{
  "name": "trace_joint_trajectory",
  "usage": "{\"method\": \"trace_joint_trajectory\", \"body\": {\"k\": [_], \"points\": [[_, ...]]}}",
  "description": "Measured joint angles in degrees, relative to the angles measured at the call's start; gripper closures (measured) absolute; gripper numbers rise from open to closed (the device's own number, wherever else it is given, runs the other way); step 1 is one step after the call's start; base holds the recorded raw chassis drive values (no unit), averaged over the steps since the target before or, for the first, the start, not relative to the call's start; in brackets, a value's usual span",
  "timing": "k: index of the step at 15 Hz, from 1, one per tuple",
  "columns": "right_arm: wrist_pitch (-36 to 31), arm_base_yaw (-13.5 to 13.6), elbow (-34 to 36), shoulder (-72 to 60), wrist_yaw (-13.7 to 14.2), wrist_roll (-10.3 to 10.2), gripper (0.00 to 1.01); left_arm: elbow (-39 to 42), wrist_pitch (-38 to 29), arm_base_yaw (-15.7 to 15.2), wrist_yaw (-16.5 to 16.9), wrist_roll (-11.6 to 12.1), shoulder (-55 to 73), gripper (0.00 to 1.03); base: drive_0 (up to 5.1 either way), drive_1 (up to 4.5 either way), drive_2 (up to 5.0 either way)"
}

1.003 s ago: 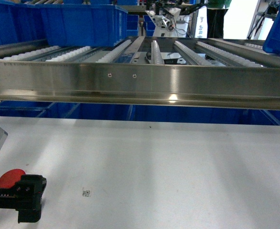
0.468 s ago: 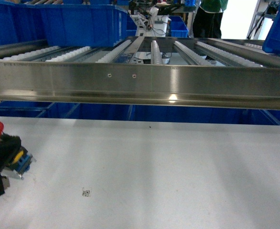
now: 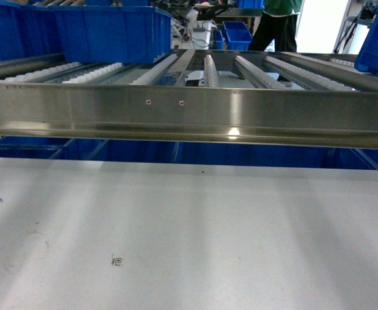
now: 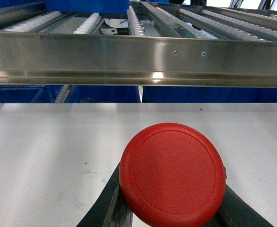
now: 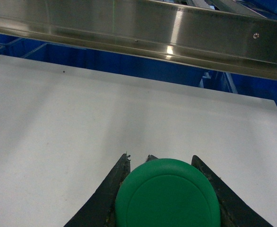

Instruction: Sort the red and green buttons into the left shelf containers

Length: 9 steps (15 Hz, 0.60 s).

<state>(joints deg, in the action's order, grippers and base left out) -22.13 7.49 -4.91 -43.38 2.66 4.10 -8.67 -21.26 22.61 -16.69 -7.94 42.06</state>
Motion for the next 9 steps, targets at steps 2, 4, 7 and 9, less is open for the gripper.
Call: {"method": "trace_joint_trajectory", "body": {"k": [2,4,7,9], "points": [[0.00,0.00,0.00,0.00,0.00,0.00,0.68,0.02,-0.39,0.24,-0.15,-0.28,-0.57,0.77,0.0,0.00,0.0],[0.00,0.00,0.00,0.00,0.00,0.00,0.68,0.02,-0.04,0.20,-0.46,-0.68,-0.28,0.77,0.0,0.00,0.0],[-0.04,0.00,0.02,0.00,0.11,0.00,0.68,0.02,-0.15,0.31,-0.31,-0.70,-0.22,0.77,0.0,0.00,0.0],[0.04,0.00,0.02,0.00,0.11,0.00,0.68,0.02,-0.17,0.17,-0.48,-0.70,-0.22,0.77,0.0,0.00,0.0]]}}
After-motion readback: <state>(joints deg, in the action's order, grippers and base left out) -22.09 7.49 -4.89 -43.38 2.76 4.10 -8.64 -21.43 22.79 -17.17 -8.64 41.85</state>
